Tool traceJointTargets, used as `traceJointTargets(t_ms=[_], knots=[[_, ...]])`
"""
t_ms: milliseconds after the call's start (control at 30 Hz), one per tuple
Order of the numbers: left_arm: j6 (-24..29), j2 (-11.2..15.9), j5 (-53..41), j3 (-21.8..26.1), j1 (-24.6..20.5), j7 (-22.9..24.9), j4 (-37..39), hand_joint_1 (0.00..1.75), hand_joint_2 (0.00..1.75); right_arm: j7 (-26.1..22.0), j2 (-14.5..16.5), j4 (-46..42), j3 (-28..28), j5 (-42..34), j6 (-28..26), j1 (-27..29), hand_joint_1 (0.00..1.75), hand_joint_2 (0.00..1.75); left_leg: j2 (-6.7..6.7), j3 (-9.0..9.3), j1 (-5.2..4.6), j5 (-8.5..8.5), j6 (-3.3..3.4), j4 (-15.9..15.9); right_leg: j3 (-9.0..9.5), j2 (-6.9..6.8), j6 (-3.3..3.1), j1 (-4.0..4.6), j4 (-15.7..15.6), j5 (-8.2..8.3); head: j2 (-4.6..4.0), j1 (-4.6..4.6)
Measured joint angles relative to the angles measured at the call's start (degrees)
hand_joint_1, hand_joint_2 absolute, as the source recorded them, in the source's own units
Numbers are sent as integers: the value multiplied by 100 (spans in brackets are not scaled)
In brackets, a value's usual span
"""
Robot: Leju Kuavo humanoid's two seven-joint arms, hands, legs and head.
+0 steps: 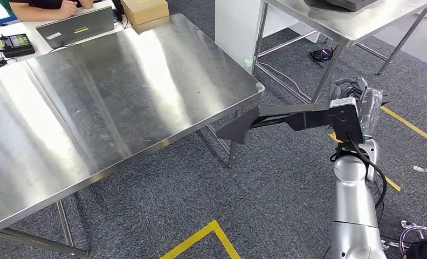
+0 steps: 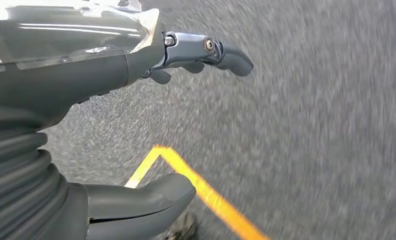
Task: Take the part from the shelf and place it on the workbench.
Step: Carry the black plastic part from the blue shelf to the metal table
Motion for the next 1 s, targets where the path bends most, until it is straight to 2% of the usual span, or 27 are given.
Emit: traceJointTargets(t_ms=[67, 133, 167, 200, 233, 267, 300, 367, 400, 433, 500, 533, 567, 633, 700, 733, 767, 800, 833, 867, 900, 933, 967, 1000], knots=[[87, 1, 119, 78, -6, -173, 4, 0, 175, -8, 16, 69, -5, 3, -18, -91, 175, 175, 280, -107, -5, -140, -60, 202, 1, -121, -82, -24, -15, 24, 0, -26], [117, 1, 190, 99, -34, -294, 12, 0, 175, -16, 4, 132, -18, 2, -45, -129, 175, 175, 615, -396, 3, -491, -106, 823, 3, -269, -148, -13, -21, 22, 0, -54], [129, -1, 208, 100, -46, -328, 17, 0, 175, -20, -6, 161, -26, 2, -55, -132, 175, 175, 672, -570, 19, -656, -124, 1193, 3, -350, -167, 1, -20, 15, 0, -57], [134, -3, 215, 100, -49, -344, 25, 0, 175, -22, -14, 194, -34, 1, -58, -133, 175, 175, 690, -695, 32, -745, -138, 1464, 3, -430, -172, 10, -20, 11, 0, -57], [123, -5, 211, 100, -48, -347, 31, 0, 175, -23, -20, 225, -41, 0, -58, -135, 175, 175, 703, -727, 41, -733, -146, 1548, 4, -508, -174, 15, -19, 8, 0, -57], [80, -5, 205, 100, -46, -354, 36, 0, 175, -25, -26, 252, -47, 1, -58, -144, 175, 175, 723, -650, 47, -632, -145, 1420, 7, -581, -173, 17, -18, 6, 0, -57], [-27, 3, 208, 100, -45, -362, 39, 0, 175, -25, -33, 279, -52, 11, -56, -165, 175, 175, 785, -471, 48, -470, -131, 1104, 11, -652, -171, 19, -18, 3, 0, -57], [-417, 50, 207, 97, -55, -310, 41, 0, 175, -5, -59, 328, -61, 70, -44, -255, 175, 175, 1038, -73, 16, -222, -69, 379, 15, -771, -148, 52, -15, -12, 0, -54], [-614, 81, 183, 94, -63, -239, 42, 0, 175, 22, -76, 353, -63, 118, -30, -317, 175, 175, 1124, 41, -8, -172, -34, 157, 17, -826, -129, 76, -14, -20, 0, -47], [-746, 114, 134, 90, -68, -143, 42, 0, 175, 63, -95, 377, -64, 168, -14, -378, 175, 175, 1151, 79, -33, -170, -2, 63, 22, -882, -105, 98, -16, -30, 0, -39], [-818, 160, 45, 82, -61, 11, 43, 0, 175, 166, -128, 412, -66, 261, 31, -483, 175, 175, 1015, 79, -41, -149, 62, 23, 35, -983, -53, 116, -20, -50, 0, -27], [-812, 175, 19, 78, -54, 62, 43, 0, 175, 223, -149, 426, -65, 310, 52, -529, 175, 175, 946, 91, -32, -128, 99, -4, 27, -928, -25, 107, 17, -82, -1, -26], [-802, 185, 3, 76, -53, 94, 43, 0, 175, 279, -182, 444, -66, 355, 72, -578, 175, 175, 881, 103, -16, -103, 138, -31, -22, -804, -14, 96, 137, -156, -1, -25], [-773, 197, -41, 70, -62, 157, 43, 0, 175, 384, -273, 503, -80, 427, 115, -685, 175, 175, 744, 108, 4, -69, 191, -57, -294, -450, -34, 68, 728, -433, -1, -16], [-740, 201, -84, 67, -60, 221, 44, 0, 175, 456, -345, 589, -112, 450, 163, -766, 175, 175, 584, 98, 12, -58, 206, -55, -640, -296, -40, 56, 1430, -674, 0, -9], [-725, 200, -94, 67, -54, 242, 44, 0, 175, 473, -362, 627, -125, 451, 180, -790, 175, 175, 499, 97, 17, -55, 203, -52, -716, -277, -7, 44, 1564, -681, 0, -9], [-713, 199, -101, 67, -50, 253, 44, 0, 175, 485, -374, 658, -135, 452, 191, -811, 175, 175, 415, 97, 26, -50, 195, -48, -692, -265, 48, 24, 1485, -603, 0, -9], [-704, 201, -104, 67, -48, 258, 43, 0, 175, 488, -384, 681, -141, 455, 197, -836, 175, 175, 333, 97, 37, -47, 181, -40, -565, -230, 118, -6, 1197, -454, 0, -9], [-696, 204, -105, 67, -48, 264, 43, 0, 175, 488, -392, 704, -144, 459, 201, -868, 175, 175, 252, 89, 48, -44, 157, -28, -384, -122, 189, -54, 795, -289, 0, -8], [-690, 208, -107, 66, -50, 273, 43, 0, 175, 488, -400, 727, -148, 471, 206, -902, 175, 175, 177, 70, 46, -48, 123, -1, -210, -4, 227, -84, 430, -161, 0, -10], [-680, 214, -113, 66, -50, 283, 43, 0, 175, 498, -407, 750, -149, 498, 219, -932, 175, 175, 106, 45, 45, -45, 82, 18, -88, 89, 231, -104, 172, -80, 0, -13], [-667, 220, -122, 64, -46, 298, 43, 0, 175, 516, -409, 774, -150, 536, 230, -955, 175, 175, 43, 17, 44, -36, 37, 24, -28, 144, 205, -104, 49, -51, 0, -15], [-654, 225, -134, 62, -37, 310, 43, 0, 175, 542, -405, 798, -150, 587, 240, -977, 175, 175, -18, -6, 46, -19, -7, 19, -16, 111, 158, -78, 35, -48, 0, -18], [-640, 229, -148, 60, -24, 317, 43, 0, 175, 571, -393, 823, -147, 639, 249, -1006, 175, 175, -69, -24, 59, 1, -42, 0, -20, 48, 113, -90, 34, -34, 0, -19]])
